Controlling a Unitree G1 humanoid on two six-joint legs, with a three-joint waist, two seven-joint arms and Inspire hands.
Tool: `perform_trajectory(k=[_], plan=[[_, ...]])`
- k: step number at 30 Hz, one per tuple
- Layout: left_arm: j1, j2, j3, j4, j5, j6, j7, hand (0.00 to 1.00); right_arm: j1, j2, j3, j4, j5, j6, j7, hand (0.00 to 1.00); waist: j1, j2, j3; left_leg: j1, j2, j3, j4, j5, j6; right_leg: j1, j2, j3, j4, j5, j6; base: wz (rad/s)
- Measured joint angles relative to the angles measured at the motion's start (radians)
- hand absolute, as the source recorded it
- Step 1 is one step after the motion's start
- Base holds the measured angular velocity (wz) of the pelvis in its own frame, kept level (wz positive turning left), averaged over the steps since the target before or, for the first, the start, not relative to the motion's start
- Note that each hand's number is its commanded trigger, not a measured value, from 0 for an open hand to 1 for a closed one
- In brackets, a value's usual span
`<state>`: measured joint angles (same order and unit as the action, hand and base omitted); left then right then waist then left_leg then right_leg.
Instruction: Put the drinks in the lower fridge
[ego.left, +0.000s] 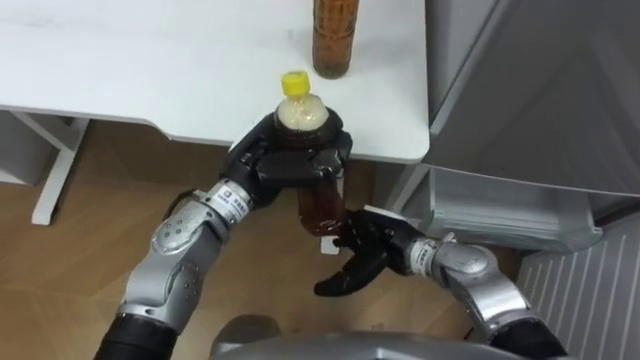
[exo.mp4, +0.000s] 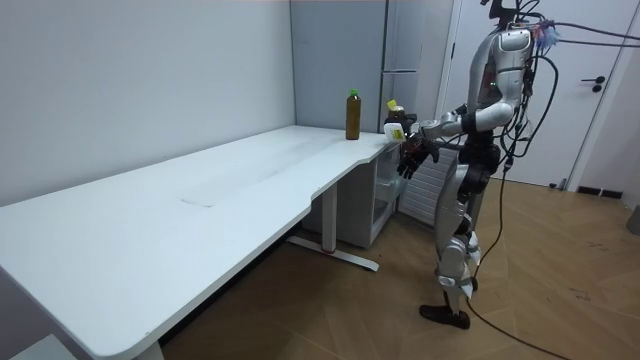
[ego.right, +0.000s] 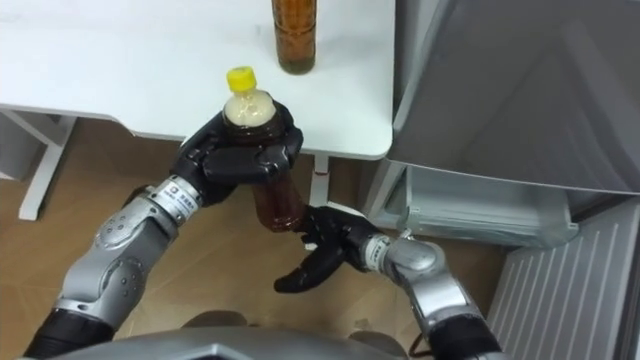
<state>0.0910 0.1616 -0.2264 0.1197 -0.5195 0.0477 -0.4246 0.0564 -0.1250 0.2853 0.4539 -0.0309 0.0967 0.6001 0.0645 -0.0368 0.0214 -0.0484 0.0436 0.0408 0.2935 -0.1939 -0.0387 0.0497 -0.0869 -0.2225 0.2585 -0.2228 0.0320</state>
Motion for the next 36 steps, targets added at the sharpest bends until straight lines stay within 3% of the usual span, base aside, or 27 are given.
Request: perform_trajectory(k=[11,14,21,34,35,36], plan=[[0.001,0.008,-0.054,0.025,0.000,0.000,-0.023,1.00,0.000,-0.002,0.014,-0.009,0.098,0.000,0.037,0.00,-0.006,-0.006,-0.0014,-0.011,-0.002,0.001,0.012,0.000,0.001,-0.014,0.000,0.007,0.001,-0.001,0.001,0.00],[0.001,0.017,-0.066,0.028,-0.001,0.000,-0.024,1.00,0.001,-0.021,0.047,-0.039,0.158,0.000,0.040,0.00,-0.012,-0.011,-0.0027,-0.007,-0.002,0.004,0.009,0.000,0.001,-0.012,-0.001,0.009,0.000,-0.001,0.001,-0.01],[0.001,0.021,-0.084,0.028,-0.002,0.000,-0.032,1.00,0.000,-0.023,0.046,-0.054,0.338,0.001,0.050,0.00,-0.036,-0.018,-0.0054,-0.006,-0.003,0.002,0.010,0.000,0.001,0.001,-0.002,0.002,-0.005,0.000,0.001,0.01],[0.001,0.030,-0.129,0.028,0.000,-0.003,-0.040,1.00,0.001,-0.075,0.066,-0.056,0.467,0.001,0.090,0.00,-0.030,-0.016,-0.0052,-0.016,-0.003,0.002,0.010,0.000,0.001,-0.012,-0.002,0.002,-0.005,-0.002,0.002,0.00],[0.001,0.030,-0.129,0.028,0.001,-0.003,-0.040,1.00,0.001,-0.076,0.067,-0.056,0.467,0.001,0.090,0.72,-0.030,-0.015,-0.0053,-0.018,-0.003,0.002,0.009,0.000,0.001,-0.013,-0.002,0.002,-0.004,-0.002,0.002,0.00],[0.001,0.031,-0.131,0.028,0.001,-0.003,-0.040,1.00,0.001,-0.080,0.070,-0.056,0.468,0.001,0.090,1.00,-0.029,-0.014,-0.0052,-0.020,-0.003,0.003,0.008,0.000,0.001,-0.014,-0.002,0.003,-0.003,-0.001,0.002,-0.03]])
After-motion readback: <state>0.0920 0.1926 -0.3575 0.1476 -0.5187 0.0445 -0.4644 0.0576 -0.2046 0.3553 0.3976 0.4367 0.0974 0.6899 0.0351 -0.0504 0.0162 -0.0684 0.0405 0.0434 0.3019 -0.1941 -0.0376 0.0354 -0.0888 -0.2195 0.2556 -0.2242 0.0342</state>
